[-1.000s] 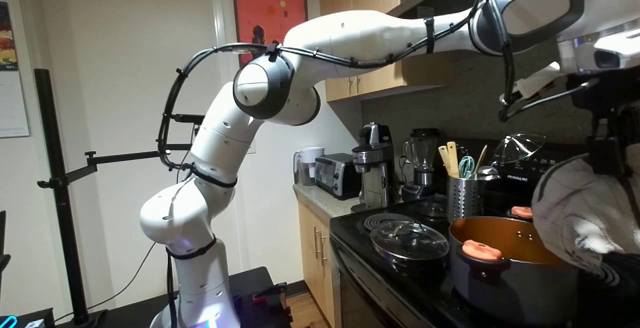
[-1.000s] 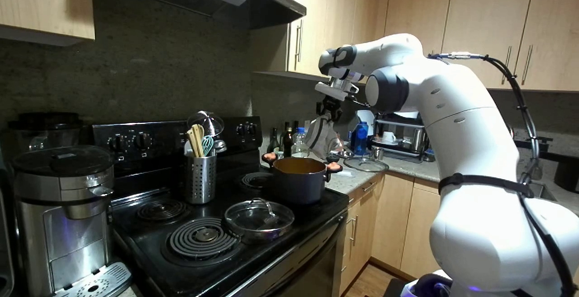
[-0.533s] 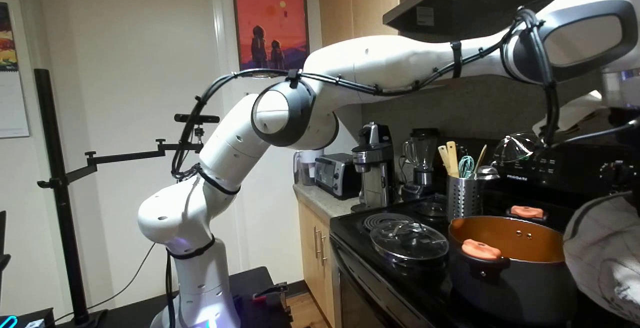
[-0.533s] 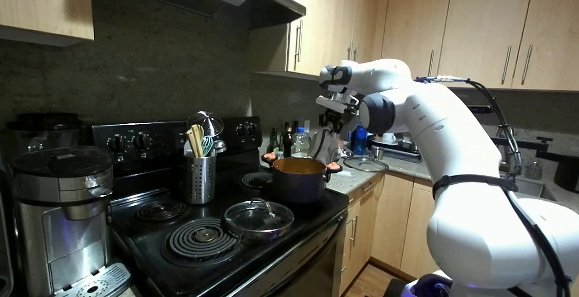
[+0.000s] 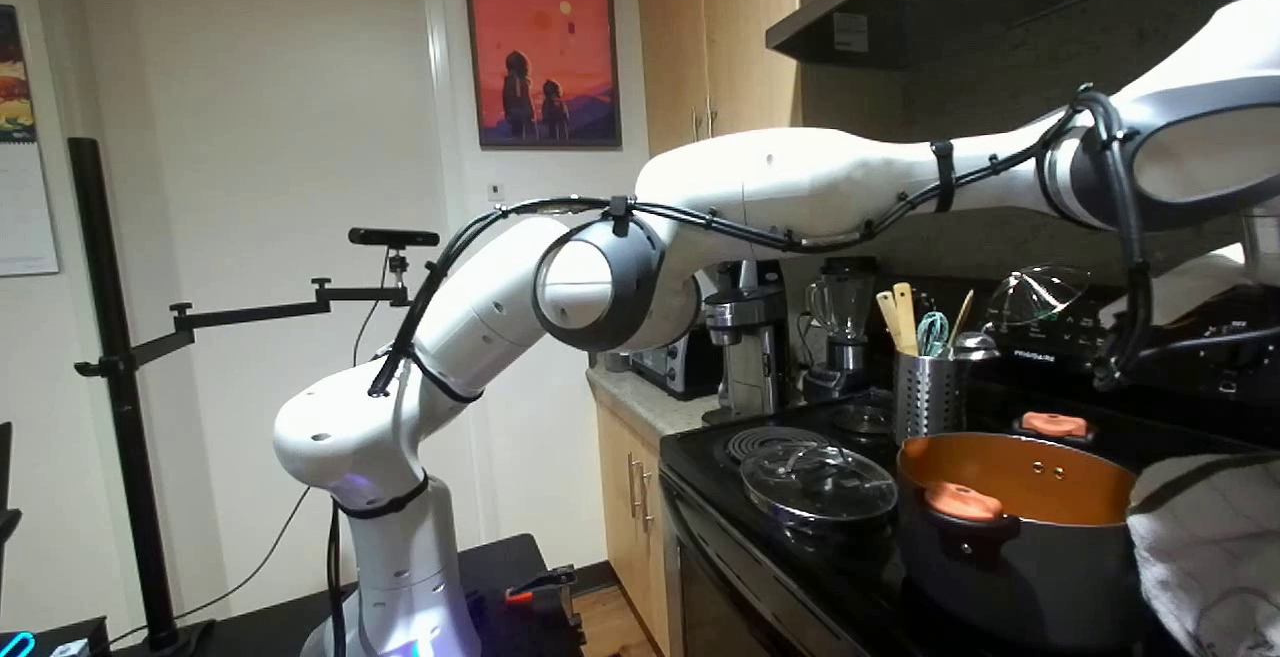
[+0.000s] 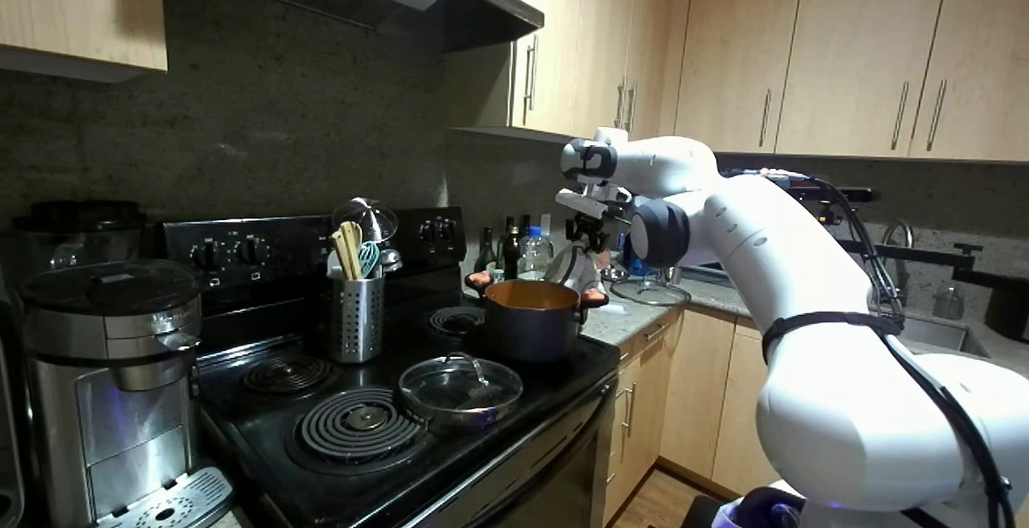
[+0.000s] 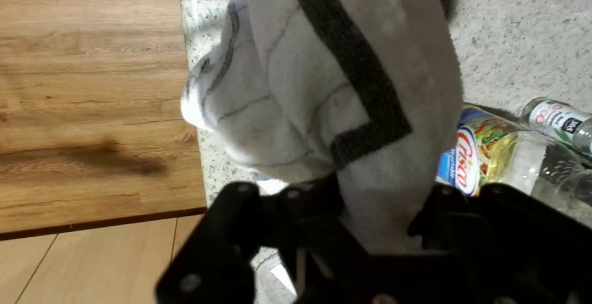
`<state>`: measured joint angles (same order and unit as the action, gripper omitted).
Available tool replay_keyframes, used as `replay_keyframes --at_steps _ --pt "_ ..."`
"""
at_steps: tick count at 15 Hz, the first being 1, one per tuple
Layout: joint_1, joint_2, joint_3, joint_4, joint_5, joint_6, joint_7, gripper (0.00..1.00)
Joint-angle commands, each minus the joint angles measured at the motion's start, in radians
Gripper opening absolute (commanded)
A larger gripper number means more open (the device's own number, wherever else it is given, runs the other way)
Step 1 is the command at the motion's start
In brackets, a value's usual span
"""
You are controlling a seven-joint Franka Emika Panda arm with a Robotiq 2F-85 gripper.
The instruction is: Take the towel out of the pot and put it on the counter
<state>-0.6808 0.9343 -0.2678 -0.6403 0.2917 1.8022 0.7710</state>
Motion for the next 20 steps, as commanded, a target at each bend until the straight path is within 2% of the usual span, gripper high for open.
replay_keyframes --at_steps 1,10,17,18,19,20 --pt "-0.031 0.058 0.026 0.091 -0.051 -0.035 0.098 0.04" --pt "-0.057 0.145 0.046 0.177 -0.106 -0.065 0.416 0.04" --pt "-0.075 0.165 0.094 0.248 -0.110 -0.080 0.506 0.04" --pt "-0.076 0.162 0.099 0.254 -0.110 -0.086 0.516 0.40" --pt "-0.077 0.162 0.104 0.260 -0.110 -0.090 0.526 0.40" --pt "-0.078 0.162 0.108 0.266 -0.112 -0.095 0.528 0.47"
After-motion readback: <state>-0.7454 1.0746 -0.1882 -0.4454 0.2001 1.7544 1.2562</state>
